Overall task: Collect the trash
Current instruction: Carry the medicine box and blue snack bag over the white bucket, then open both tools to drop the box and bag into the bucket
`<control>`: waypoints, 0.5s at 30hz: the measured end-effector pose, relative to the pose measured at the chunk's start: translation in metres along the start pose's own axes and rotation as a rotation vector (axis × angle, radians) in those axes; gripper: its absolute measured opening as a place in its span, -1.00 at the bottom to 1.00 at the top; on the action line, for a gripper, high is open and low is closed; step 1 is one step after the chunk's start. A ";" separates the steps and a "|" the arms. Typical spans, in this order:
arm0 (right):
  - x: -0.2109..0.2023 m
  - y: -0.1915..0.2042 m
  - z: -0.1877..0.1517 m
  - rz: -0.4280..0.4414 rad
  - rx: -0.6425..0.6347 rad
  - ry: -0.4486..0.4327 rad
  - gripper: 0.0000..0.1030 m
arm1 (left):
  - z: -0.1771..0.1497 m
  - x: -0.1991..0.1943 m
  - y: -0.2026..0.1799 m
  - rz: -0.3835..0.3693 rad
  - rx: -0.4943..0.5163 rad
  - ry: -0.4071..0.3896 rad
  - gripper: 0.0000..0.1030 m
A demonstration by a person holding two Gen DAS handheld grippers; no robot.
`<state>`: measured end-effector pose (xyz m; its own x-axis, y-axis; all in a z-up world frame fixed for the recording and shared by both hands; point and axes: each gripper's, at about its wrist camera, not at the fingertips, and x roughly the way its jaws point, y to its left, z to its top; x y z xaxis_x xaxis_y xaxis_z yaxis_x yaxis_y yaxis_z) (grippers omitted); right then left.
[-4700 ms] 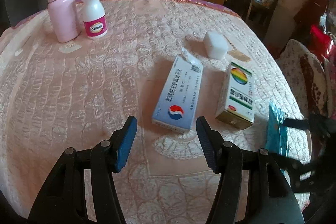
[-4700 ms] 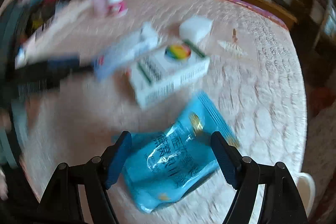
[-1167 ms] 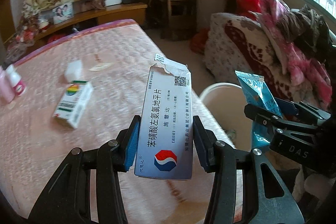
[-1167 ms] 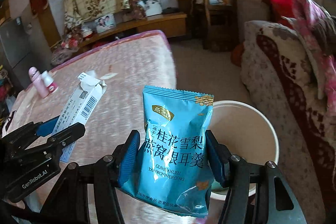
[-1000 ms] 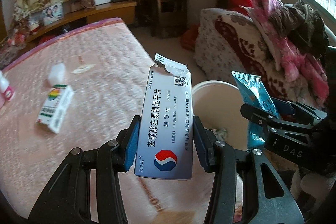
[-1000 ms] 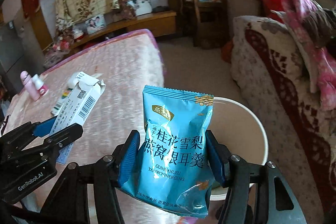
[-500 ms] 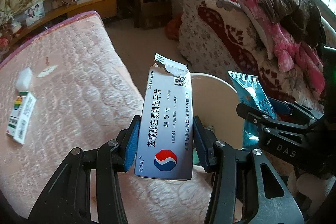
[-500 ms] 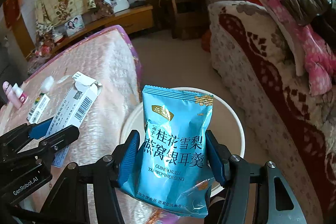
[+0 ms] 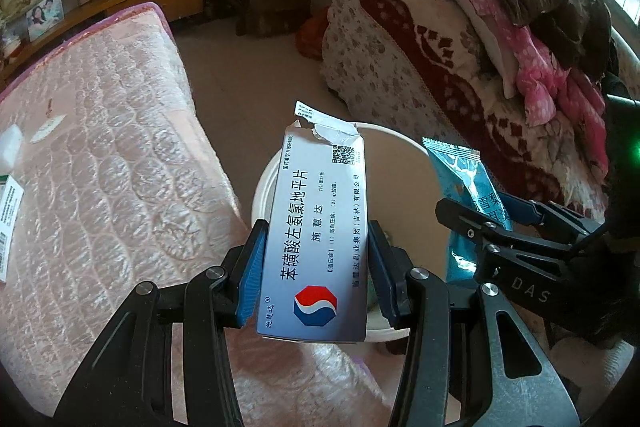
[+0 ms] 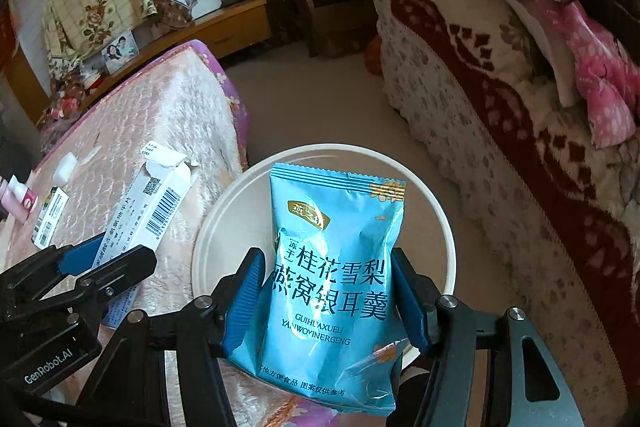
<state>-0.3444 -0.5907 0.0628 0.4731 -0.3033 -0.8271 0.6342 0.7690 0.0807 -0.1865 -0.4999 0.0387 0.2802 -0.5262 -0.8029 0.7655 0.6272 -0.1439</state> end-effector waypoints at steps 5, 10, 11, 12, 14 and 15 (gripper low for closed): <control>0.002 -0.006 0.002 -0.008 0.019 -0.002 0.18 | 0.003 0.006 -0.003 -0.001 0.002 0.004 -0.11; 0.005 -0.011 0.004 -0.014 0.034 -0.006 0.23 | 0.006 0.010 0.000 -0.003 0.000 0.008 -0.09; 0.005 -0.012 0.004 -0.017 0.034 -0.007 0.25 | 0.006 0.011 0.000 -0.002 -0.001 0.011 -0.09; 0.006 -0.012 0.004 -0.018 0.037 -0.007 0.26 | 0.006 0.012 0.001 -0.004 -0.003 0.015 -0.09; 0.007 -0.013 0.005 -0.010 0.046 -0.005 0.29 | 0.007 0.015 0.002 -0.009 -0.007 0.023 -0.09; 0.007 -0.013 0.005 -0.006 0.050 -0.004 0.30 | 0.007 0.015 0.004 -0.011 -0.010 0.025 -0.09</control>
<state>-0.3461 -0.6057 0.0584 0.4717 -0.3105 -0.8253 0.6667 0.7381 0.1034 -0.1752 -0.5096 0.0305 0.2570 -0.5187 -0.8155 0.7624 0.6273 -0.1587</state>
